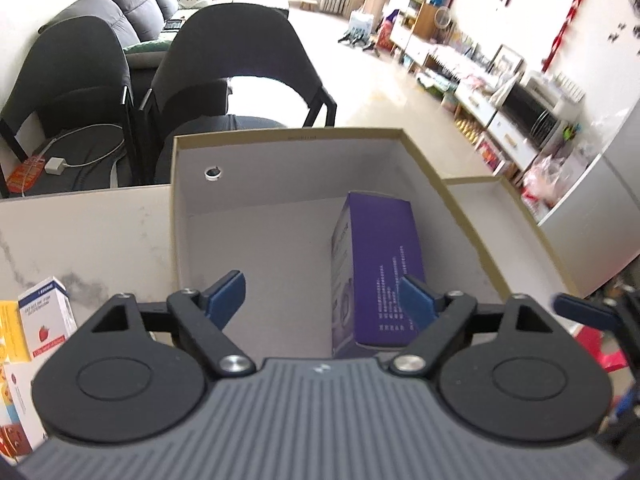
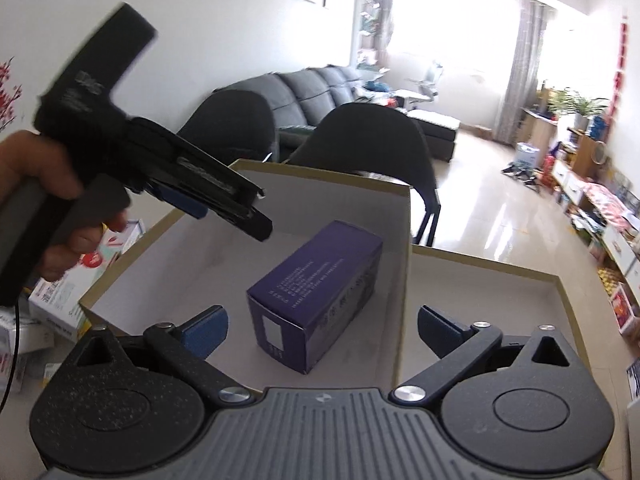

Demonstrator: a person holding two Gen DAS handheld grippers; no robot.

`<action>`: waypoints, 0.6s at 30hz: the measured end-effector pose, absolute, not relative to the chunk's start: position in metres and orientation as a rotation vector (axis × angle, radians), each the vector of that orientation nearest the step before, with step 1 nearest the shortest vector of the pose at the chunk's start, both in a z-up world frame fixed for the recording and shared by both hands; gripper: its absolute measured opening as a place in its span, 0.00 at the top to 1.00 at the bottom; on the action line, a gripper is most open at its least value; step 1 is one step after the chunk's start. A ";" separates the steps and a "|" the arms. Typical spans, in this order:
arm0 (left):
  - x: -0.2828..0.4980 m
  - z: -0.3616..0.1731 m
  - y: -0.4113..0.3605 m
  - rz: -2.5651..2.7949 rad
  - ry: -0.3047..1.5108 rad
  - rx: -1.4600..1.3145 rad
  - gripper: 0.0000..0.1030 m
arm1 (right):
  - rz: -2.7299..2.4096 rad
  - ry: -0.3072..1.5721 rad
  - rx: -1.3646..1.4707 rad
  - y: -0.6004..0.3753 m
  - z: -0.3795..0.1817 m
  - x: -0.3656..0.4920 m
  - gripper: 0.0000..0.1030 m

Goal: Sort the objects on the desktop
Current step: 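Push the purple box upright against the box wall with the right gripper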

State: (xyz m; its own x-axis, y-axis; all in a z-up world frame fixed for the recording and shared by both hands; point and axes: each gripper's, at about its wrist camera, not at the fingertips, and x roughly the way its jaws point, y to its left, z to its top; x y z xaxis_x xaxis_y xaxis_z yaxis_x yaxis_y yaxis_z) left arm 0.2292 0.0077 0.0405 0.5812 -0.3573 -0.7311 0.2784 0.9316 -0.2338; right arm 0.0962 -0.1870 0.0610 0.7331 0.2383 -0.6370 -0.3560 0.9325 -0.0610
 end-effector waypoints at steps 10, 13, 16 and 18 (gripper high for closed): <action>0.198 0.042 0.032 -0.353 0.784 -0.086 0.15 | 0.434 0.717 -0.303 -0.174 0.064 0.122 0.13; 0.186 0.040 0.044 -0.333 0.767 -0.085 0.15 | 0.459 0.732 -0.327 -0.169 0.064 0.129 0.13; 0.176 0.035 0.055 -0.314 0.760 -0.090 0.15 | 0.501 0.744 -0.377 -0.162 0.064 0.137 0.16; 0.171 0.030 0.061 -0.303 0.759 -0.102 0.15 | 0.516 0.757 -0.416 -0.156 0.059 0.141 0.19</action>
